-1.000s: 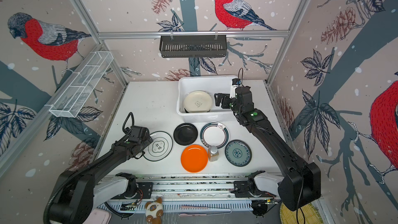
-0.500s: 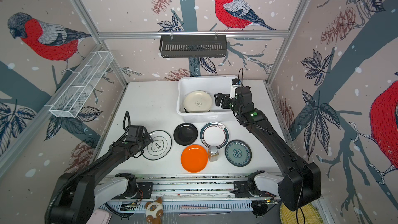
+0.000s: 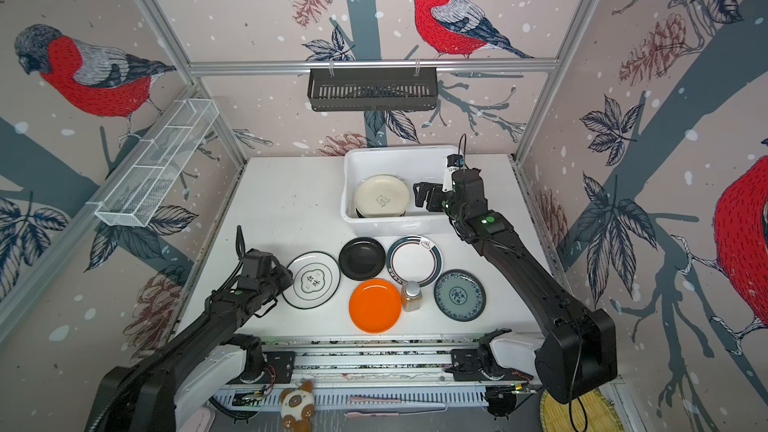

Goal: Place the plates into the plastic bin on the countertop

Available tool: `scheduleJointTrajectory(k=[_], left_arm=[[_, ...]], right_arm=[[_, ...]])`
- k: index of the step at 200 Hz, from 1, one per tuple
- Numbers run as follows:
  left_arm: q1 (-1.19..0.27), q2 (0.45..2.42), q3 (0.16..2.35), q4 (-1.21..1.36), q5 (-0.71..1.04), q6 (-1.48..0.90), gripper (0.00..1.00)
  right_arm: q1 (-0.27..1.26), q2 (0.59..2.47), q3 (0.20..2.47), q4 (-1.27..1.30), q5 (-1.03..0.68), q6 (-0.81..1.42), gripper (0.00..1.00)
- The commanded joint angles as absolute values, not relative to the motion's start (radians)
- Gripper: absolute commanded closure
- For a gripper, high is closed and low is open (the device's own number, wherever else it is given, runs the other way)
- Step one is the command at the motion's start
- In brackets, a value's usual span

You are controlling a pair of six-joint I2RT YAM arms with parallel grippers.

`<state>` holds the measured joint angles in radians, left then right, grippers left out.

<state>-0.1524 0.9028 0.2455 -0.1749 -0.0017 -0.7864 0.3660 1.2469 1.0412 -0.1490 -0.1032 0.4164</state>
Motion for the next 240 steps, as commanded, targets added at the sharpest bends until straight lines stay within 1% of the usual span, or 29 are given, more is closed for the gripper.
scheduleJointTrajectory(k=[1,12,30,90,122,190,240], left_arm=[[-0.152,0.875,0.226,-0.229,0.026,-0.809,0.61],[-0.152,0.872,0.224,-0.229,0.023,-0.808,0.61],[-0.152,0.884,0.224,-0.222,0.021,-0.807,0.66],[-0.152,0.920,0.221,-0.215,0.003,-0.793,0.70],[-0.152,0.913,0.221,-0.222,-0.017,-0.784,0.76],[-0.152,0.929,0.216,-0.206,-0.050,-0.776,0.79],[-0.152,0.937,0.207,-0.177,-0.054,-0.796,0.83]], right_arm=[[0.367,1.244,1.043,-0.130,-0.103,0.420,0.00],[0.367,1.245,1.040,-0.129,-0.101,0.420,0.00],[0.367,1.246,1.039,-0.128,-0.104,0.422,0.00],[0.367,1.244,1.037,-0.127,-0.102,0.426,0.00],[0.367,1.247,1.035,-0.122,-0.103,0.430,0.00],[0.367,1.249,1.037,-0.119,-0.104,0.436,0.00],[0.367,1.249,1.037,-0.116,-0.103,0.440,0.00]])
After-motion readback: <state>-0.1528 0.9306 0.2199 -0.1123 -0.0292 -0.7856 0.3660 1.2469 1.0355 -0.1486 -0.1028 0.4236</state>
